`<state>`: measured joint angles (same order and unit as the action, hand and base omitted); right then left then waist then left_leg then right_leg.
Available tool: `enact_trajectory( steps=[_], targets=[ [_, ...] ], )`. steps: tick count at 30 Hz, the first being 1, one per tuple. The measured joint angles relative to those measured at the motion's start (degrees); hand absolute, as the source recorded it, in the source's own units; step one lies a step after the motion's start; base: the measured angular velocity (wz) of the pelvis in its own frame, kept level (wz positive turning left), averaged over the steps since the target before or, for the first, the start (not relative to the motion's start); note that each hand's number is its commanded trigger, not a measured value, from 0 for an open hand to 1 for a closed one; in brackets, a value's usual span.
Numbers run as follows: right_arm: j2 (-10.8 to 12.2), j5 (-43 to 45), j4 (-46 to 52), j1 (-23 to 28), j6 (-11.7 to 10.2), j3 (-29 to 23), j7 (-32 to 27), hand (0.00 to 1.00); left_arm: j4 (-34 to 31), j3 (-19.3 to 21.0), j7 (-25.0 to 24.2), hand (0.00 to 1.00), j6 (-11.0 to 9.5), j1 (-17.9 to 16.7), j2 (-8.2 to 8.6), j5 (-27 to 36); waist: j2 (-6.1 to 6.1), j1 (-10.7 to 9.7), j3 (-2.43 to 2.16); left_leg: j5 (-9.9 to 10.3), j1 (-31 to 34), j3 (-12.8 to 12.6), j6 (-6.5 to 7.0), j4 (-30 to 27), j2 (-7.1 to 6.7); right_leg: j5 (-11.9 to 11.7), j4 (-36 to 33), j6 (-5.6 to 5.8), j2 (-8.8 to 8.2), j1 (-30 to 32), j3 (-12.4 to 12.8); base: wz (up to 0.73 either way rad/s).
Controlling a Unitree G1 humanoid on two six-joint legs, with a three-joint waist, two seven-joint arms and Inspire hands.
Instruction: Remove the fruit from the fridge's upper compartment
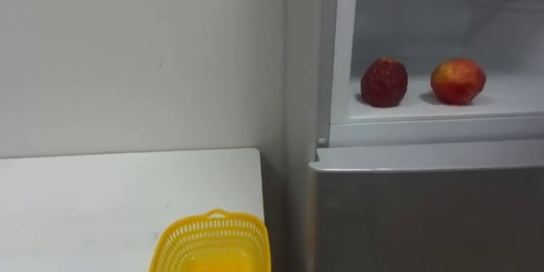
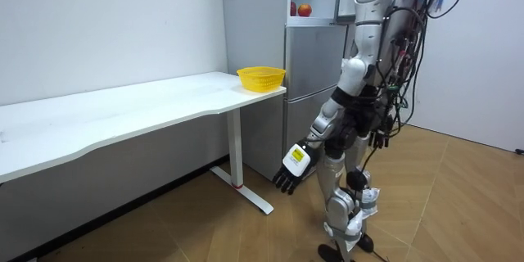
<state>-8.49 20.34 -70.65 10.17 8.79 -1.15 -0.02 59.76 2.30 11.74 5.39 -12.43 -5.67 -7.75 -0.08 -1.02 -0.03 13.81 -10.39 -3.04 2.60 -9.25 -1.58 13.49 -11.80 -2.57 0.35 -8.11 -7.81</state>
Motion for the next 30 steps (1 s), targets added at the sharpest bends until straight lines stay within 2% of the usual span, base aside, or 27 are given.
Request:
enact_trajectory(
  steps=[3,5,10,14,19,22,26,28,30],
  targets=[
    [0.01,-0.06,2.25,-0.02,-0.81,-0.09,-1.84,0.0,0.82,-0.52,0.0,0.0,-0.01,-0.09,-0.18,-2.12,-0.04,-0.23,0.05,0.01,0.14,-0.12,0.01,0.02,-0.03,-0.07,0.1,0.11,0.04,-0.02,0.2,-0.02],
    [0.09,-0.02,4.21,0.08,-1.86,-0.08,-3.42,0.0,1.1,-1.28,0.0,0.0,-0.02,-0.48,-0.87,-2.32,0.01,-0.26,0.1,0.01,0.15,-0.14,0.01,0.02,-0.03,-0.07,0.16,0.11,0.05,-0.03,0.2,0.0],
    [0.25,-0.04,7.12,0.22,-4.01,-0.13,-6.34,0.0,1.05,-1.81,-0.13,0.0,0.22,-1.76,-1.37,-8.03,0.07,-0.37,0.17,0.01,0.24,-1.7,0.0,0.01,0.2,0.03,0.18,0.05,0.22,0.28,0.93,-0.04],
    [0.8,-0.1,12.86,2.68,-4.48,-0.17,-9.16,0.0,0.04,-2.02,-1.11,0.0,0.46,-2.09,-1.35,-13.25,0.01,-0.37,0.13,0.04,1.39,-2.05,0.02,0.01,0.36,0.01,-0.02,0.11,0.56,1.72,1.98,-0.05],
    [2.64,-4.78,22.31,6.0,-5.82,-0.13,-12.5,0.0,-0.06,-3.94,-0.92,0.0,0.47,-2.42,-1.31,-13.26,0.37,-0.31,0.02,0.07,2.22,-3.72,-0.02,-0.03,0.96,-0.74,0.08,-0.26,1.16,2.69,3.2,-0.17],
    [3.82,-7.56,29.01,7.41,-8.29,0.04,-14.35,0.0,-0.54,-5.14,-0.95,0.0,0.23,-2.38,-1.28,-13.21,0.75,-0.29,-0.01,0.16,2.24,-4.65,-0.18,-0.03,1.23,-1.05,0.23,-0.37,1.51,3.34,4.11,-0.16],
    [3.8,-8.91,39.98,9.71,-10.58,1.9,-16.19,0.0,-2.93,-5.35,-0.94,0.0,-1.44,-2.38,-1.31,-13.13,1.04,-0.61,-0.23,0.17,2.68,-4.69,-0.2,-0.05,1.25,-1.19,0.15,-0.39,1.61,3.89,4.47,-0.05],
    [3.81,-8.92,48.3,10.96,-11.64,2.18,-16.56,0.0,-4.84,-5.46,-0.34,0.0,-3.28,-2.95,-1.28,-13.17,1.05,-0.96,-0.44,0.15,2.66,-4.98,-0.2,-0.15,1.29,-1.44,-0.05,-0.4,1.63,3.97,4.56,-0.06],
    [3.8,-9.09,53.74,11.15,-13.0,2.19,-17.05,0.0,-4.77,-5.83,1.32,0.0,-4.73,-3.33,-1.31,-13.16,1.19,-1.52,-0.39,0.15,2.64,-5.27,-0.19,-0.27,1.31,-1.47,-0.23,-0.39,1.62,3.95,4.66,-0.06]
  ],
)
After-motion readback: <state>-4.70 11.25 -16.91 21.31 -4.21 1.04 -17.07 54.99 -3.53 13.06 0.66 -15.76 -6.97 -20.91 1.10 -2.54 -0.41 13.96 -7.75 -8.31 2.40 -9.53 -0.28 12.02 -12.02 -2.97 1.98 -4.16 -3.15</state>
